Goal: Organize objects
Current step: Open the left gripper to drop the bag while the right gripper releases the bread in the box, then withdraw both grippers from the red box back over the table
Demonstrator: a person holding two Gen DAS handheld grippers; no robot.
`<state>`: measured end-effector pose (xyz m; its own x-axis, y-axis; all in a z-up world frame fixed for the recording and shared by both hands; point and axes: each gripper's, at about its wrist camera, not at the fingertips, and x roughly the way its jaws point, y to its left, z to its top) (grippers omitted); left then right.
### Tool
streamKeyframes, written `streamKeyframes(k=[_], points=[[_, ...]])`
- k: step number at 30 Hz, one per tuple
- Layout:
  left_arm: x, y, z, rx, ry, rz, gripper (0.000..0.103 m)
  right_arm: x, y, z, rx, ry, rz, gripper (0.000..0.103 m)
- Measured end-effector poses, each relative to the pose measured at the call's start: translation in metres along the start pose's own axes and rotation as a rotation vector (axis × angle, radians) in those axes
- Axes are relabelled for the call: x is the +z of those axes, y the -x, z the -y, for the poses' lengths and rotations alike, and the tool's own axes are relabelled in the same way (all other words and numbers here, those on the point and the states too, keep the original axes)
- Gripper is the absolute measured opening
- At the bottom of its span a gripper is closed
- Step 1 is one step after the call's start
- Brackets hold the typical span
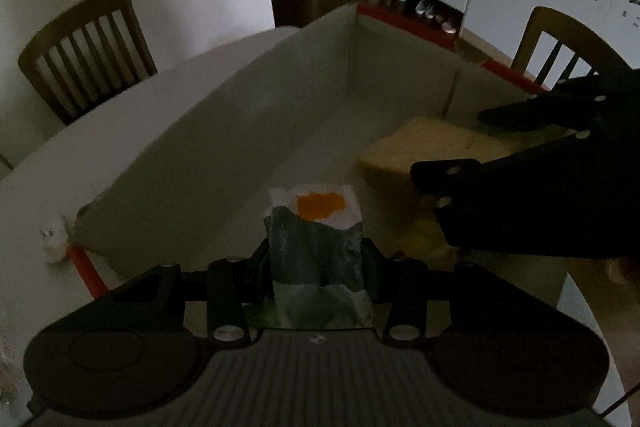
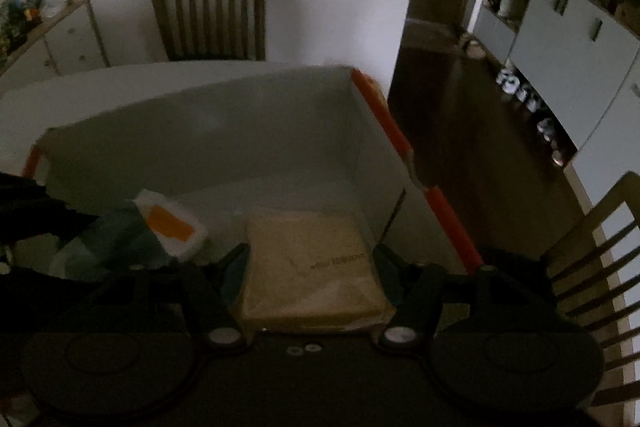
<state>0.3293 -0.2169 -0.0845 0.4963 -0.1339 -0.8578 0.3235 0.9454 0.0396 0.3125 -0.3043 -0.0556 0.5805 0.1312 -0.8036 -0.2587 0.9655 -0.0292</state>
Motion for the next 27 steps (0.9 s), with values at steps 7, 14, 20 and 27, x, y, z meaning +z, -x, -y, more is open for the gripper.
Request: streamKeyframes(k=[7, 14, 20, 27], points=[[0.001, -0.013, 0.0, -0.009, 0.012, -0.06, 0.048, -0.002, -0.005, 0.003, 0.005, -0.019, -0.018, 0.068], [-0.003, -0.008, -0.004, -0.022, 0.03, -0.05, 0.063, -0.002, 0.0, 0.007, 0.007, -0.037, -0.008, 0.071], [-0.008, 0.004, -0.01, -0.031, 0.055, -0.009, 0.064, -0.003, 0.017, 0.008, 0.018, -0.034, 0.029, 0.077], [-0.014, 0.032, -0.015, -0.046, 0.081, 0.05, 0.064, -0.003, 0.042, 0.007, 0.03, -0.016, 0.064, 0.082]])
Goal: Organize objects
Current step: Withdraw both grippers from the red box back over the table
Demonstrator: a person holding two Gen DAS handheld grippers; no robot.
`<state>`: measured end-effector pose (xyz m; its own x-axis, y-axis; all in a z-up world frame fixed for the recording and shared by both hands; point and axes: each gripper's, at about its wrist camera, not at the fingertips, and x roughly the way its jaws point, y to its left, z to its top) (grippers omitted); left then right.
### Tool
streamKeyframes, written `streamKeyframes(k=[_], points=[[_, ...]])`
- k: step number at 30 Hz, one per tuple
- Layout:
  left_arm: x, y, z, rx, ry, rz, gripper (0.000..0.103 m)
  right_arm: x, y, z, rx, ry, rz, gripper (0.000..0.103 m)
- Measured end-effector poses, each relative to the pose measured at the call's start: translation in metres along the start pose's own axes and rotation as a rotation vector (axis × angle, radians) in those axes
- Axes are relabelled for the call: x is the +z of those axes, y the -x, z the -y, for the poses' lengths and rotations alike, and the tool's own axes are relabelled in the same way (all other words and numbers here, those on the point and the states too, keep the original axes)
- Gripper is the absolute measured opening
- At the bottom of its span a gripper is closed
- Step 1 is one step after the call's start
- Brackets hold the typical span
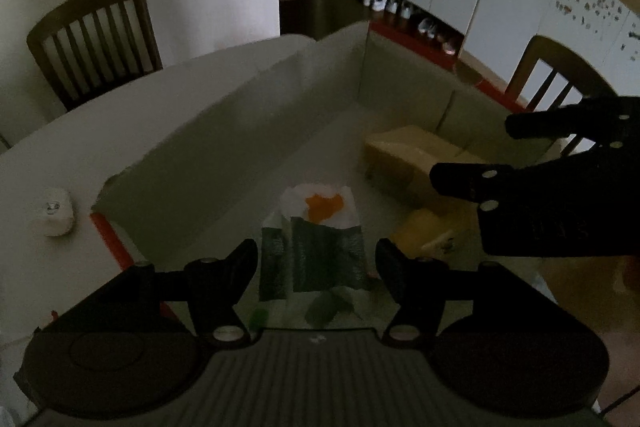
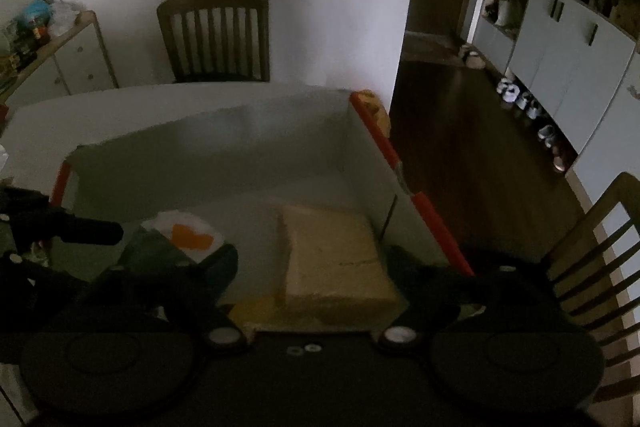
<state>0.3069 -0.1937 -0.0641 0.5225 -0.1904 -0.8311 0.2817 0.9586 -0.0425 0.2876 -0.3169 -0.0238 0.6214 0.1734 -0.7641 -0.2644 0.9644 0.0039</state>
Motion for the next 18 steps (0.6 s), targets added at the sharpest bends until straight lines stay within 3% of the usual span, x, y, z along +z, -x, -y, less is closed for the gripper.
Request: streamKeyframes(k=[8, 11, 18], points=[[-0.009, 0.036, -0.002, -0.028, 0.024, 0.065, 0.064, -0.004, 0.037, -0.004, 0.035, 0.001, 0.06, 0.092], [-0.014, 0.048, -0.002, -0.033, 0.031, 0.086, 0.071, -0.006, 0.05, -0.009, 0.047, -0.003, 0.082, 0.094], [-0.03, 0.076, -0.011, -0.05, 0.037, 0.131, 0.072, -0.015, 0.083, -0.03, 0.074, 0.006, 0.146, 0.102]])
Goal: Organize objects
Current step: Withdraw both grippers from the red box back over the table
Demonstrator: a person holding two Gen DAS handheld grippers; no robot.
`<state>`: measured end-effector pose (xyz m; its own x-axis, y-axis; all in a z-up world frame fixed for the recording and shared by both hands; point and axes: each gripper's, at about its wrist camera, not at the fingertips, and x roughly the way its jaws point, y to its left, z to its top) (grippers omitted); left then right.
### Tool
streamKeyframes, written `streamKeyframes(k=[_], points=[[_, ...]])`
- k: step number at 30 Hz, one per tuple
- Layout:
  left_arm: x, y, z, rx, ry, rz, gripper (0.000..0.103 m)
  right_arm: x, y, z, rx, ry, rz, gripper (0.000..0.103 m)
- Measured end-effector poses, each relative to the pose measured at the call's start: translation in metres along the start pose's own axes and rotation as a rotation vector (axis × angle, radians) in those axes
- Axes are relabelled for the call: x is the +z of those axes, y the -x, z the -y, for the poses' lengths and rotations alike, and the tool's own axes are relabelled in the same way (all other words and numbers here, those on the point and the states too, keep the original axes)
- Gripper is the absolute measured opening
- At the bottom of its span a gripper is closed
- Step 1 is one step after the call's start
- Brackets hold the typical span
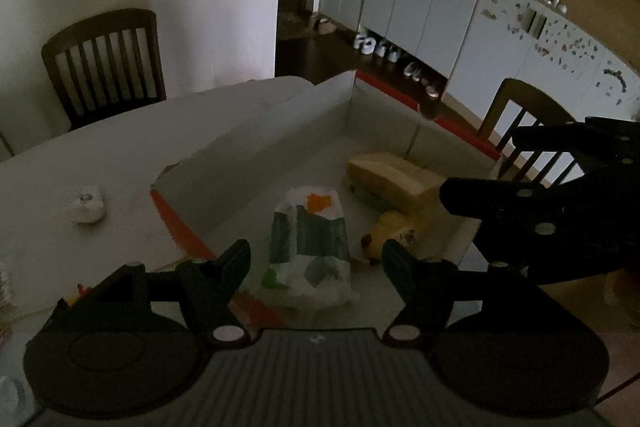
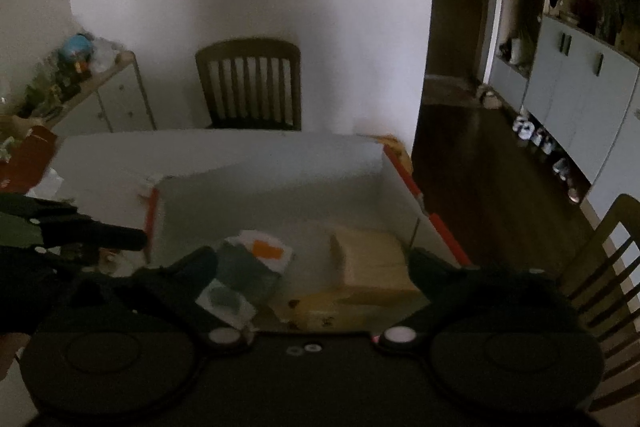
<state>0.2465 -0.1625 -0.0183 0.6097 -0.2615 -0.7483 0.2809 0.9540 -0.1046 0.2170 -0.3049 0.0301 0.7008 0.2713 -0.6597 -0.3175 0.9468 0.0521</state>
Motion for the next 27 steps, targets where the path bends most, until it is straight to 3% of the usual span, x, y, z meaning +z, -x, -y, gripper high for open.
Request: streamKeyframes(k=[4, 13, 24, 27], points=[[-0.01, 0.02, -0.009, -0.009, 0.013, 0.022, 0.082, -0.003, 0.019, -0.015, 0.0, 0.01, 0.032, 0.103], [-0.038, 0.066, -0.041, -0.006, 0.025, 0.062, 0.083, -0.008, 0.048, -0.06, 0.019, 0.019, 0.067, 0.103], [-0.076, 0.115, -0.106, -0.019, 0.109, 0.081, 0.089, -0.015, 0.05, -0.136, 0.066, 0.047, 0.045, 0.103], [-0.086, 0.127, -0.128, 0.003, 0.137, 0.084, 0.101, -0.017, 0.046, -0.158, 0.069, 0.063, 0.034, 0.103]])
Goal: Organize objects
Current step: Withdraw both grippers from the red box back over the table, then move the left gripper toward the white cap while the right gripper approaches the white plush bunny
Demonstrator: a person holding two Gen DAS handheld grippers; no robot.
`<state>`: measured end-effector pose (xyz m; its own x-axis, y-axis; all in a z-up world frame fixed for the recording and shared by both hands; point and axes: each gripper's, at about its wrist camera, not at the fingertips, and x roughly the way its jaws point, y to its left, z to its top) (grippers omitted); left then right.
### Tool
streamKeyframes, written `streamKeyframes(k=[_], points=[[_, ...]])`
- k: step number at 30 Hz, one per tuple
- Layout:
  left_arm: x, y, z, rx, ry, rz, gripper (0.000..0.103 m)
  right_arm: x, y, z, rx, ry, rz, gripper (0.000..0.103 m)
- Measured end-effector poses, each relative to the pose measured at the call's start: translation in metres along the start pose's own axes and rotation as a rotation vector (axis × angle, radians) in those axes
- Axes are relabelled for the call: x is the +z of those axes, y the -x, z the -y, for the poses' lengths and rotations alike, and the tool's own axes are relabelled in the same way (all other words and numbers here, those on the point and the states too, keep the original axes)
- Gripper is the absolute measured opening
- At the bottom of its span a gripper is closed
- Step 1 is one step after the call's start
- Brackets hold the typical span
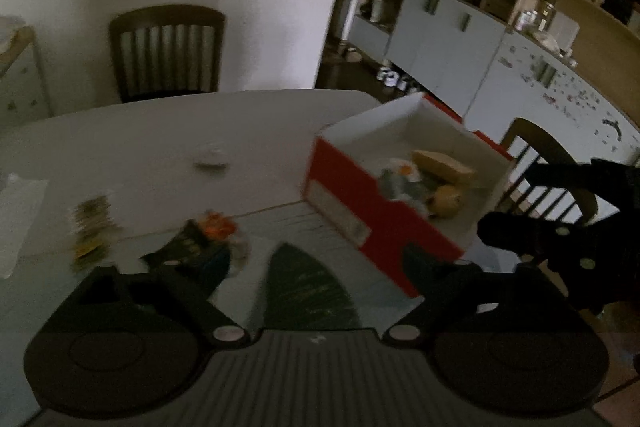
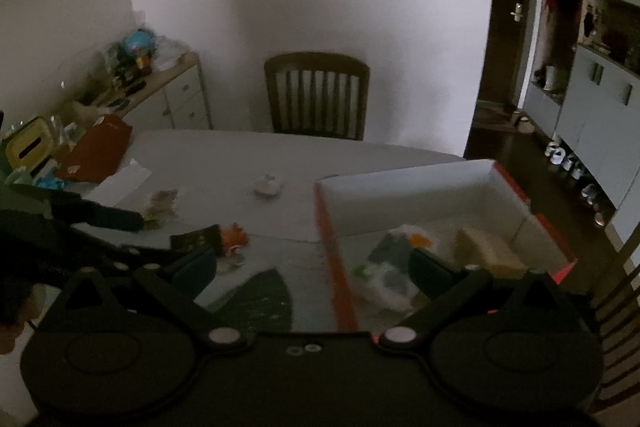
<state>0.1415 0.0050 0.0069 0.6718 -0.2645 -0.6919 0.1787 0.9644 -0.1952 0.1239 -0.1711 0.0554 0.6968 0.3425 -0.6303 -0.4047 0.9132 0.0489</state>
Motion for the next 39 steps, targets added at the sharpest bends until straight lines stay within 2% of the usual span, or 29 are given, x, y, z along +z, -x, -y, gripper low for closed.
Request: streamKeyframes(k=[9, 13, 16, 23, 31, 39], points=[[-0.019, 0.02, -0.068, 0.057, 0.041, 0.013, 0.103, -0.003, -0.021, -0.046, 0.004, 0.0, -0.038, 0.103], [-0.029, 0.025, -0.092, 0.11, 0.039, 0.043, 0.103, -0.002, -0.033, -0.059, -0.005, -0.011, -0.059, 0.103], [-0.036, 0.026, -0.111, 0.099, 0.05, 0.049, 0.103, 0.0, -0.043, -0.066, -0.013, -0.018, -0.073, 0.103], [-0.051, 0.012, -0.146, 0.108, 0.108, 0.026, 0.103, 0.01, -0.074, -0.083, -0.032, -0.006, -0.096, 0.103], [-0.066, -0.011, -0.168, 0.147, 0.09, 0.0, 0.103, 0.031, -0.116, -0.09, -0.041, 0.023, -0.098, 0.103], [-0.076, -0.037, -0.186, 0.225, 0.093, -0.003, 0.103, 0.049, -0.171, -0.084, -0.054, 0.045, -0.116, 0.102]])
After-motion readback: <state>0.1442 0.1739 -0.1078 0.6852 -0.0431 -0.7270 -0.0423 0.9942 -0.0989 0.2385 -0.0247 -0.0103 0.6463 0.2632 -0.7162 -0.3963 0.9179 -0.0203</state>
